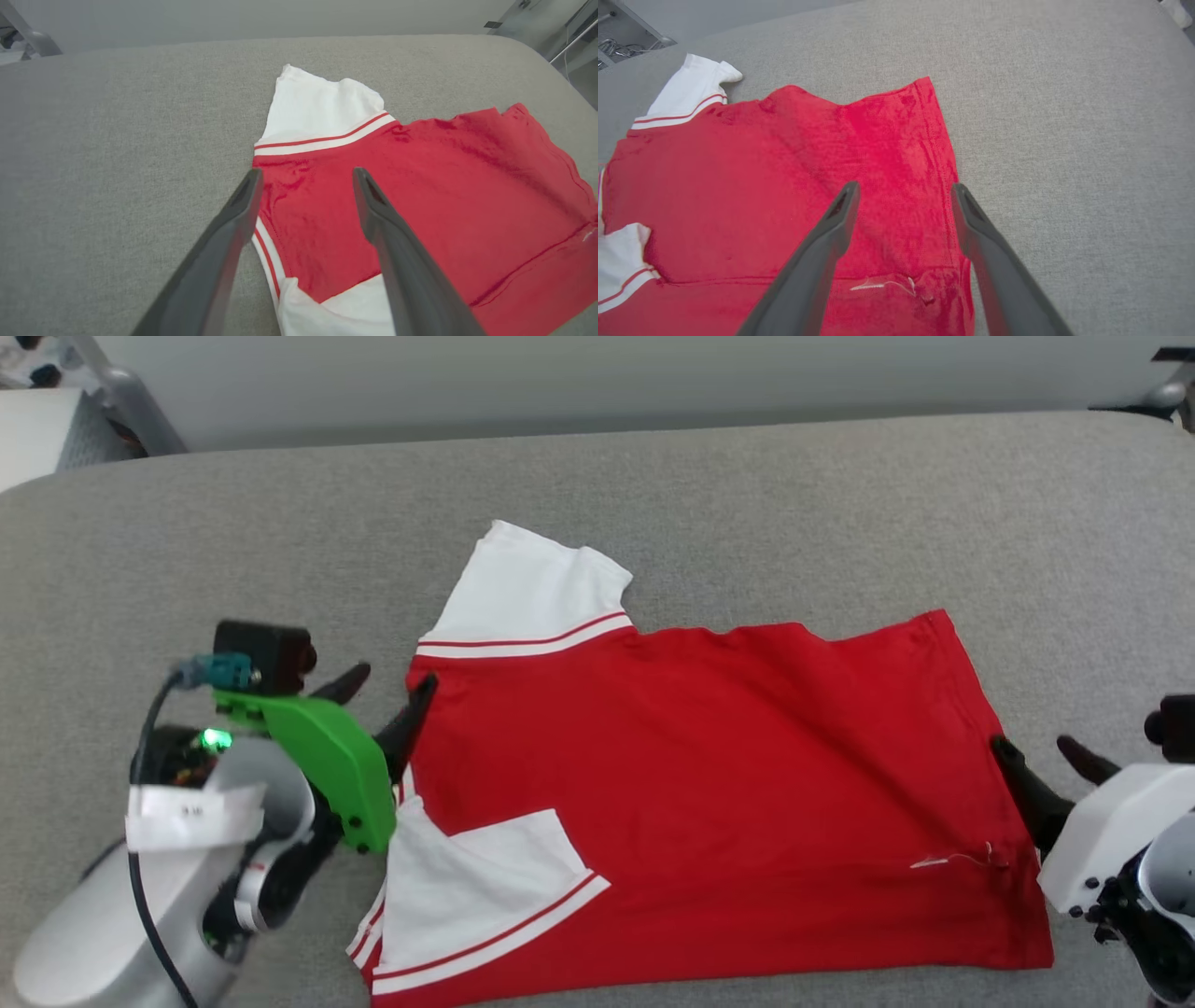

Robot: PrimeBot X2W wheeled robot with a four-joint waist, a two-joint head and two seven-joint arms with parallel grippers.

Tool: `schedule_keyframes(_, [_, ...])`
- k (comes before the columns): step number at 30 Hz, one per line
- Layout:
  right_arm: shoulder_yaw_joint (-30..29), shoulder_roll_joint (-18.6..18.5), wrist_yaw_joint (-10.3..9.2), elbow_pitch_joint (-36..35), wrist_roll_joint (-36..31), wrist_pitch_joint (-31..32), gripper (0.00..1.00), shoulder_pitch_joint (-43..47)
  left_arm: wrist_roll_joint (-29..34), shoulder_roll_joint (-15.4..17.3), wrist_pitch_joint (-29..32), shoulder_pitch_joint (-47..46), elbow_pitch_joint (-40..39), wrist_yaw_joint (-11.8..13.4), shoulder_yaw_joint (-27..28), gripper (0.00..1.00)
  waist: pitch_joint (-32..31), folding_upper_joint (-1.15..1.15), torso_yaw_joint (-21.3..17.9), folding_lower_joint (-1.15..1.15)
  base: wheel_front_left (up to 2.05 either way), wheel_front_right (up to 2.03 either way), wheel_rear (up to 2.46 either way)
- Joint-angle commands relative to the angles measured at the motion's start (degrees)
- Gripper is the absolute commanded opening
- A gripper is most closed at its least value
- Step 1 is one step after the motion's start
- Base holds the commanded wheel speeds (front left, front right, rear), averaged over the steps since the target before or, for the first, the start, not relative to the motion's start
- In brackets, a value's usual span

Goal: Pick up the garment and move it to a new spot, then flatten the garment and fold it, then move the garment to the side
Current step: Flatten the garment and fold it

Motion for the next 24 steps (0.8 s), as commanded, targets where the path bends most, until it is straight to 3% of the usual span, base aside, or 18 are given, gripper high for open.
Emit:
schedule_keyframes(1, [0.8, -0.1, -0.05, -1.4, 0.4, -1.0, 1.0, -1.7, -0.2, 1.1, 1.8, -3.6, 0.5, -1.2, 0.2, 1.0, 4.6, 0.0, -3.8, 0.0, 0.0, 0.0, 0.0])
schedule_keyframes(6, [3.7, 0.2, -0.05, -4.2, 1.0, -4.0, 1.0, -4.5, -1.0, 1.5, 9.3, -15.3, 4.6, -4.9, 0.2, 1.0, 9.8, 0.0, -6.9, 0.0, 0.0, 0.0, 0.0])
schedule_keyframes(13, [7.0, 0.9, -0.05, -4.6, 1.4, -8.2, 1.0, -7.6, -0.6, 1.2, 21.6, -30.7, 16.6, -9.0, -2.0, 1.0, 16.0, 0.0, -10.7, 0.0, 0.0, 0.0, 0.0])
schedule_keyframes(24, [10.3, 1.7, -0.05, -3.0, 1.8, -11.9, 1.0, -10.8, 1.2, -1.5, 26.7, -42.0, 33.7, -13.3, -4.6, 1.0, 20.8, 0.0, -14.2, 0.0, 0.0, 0.0, 0.0])
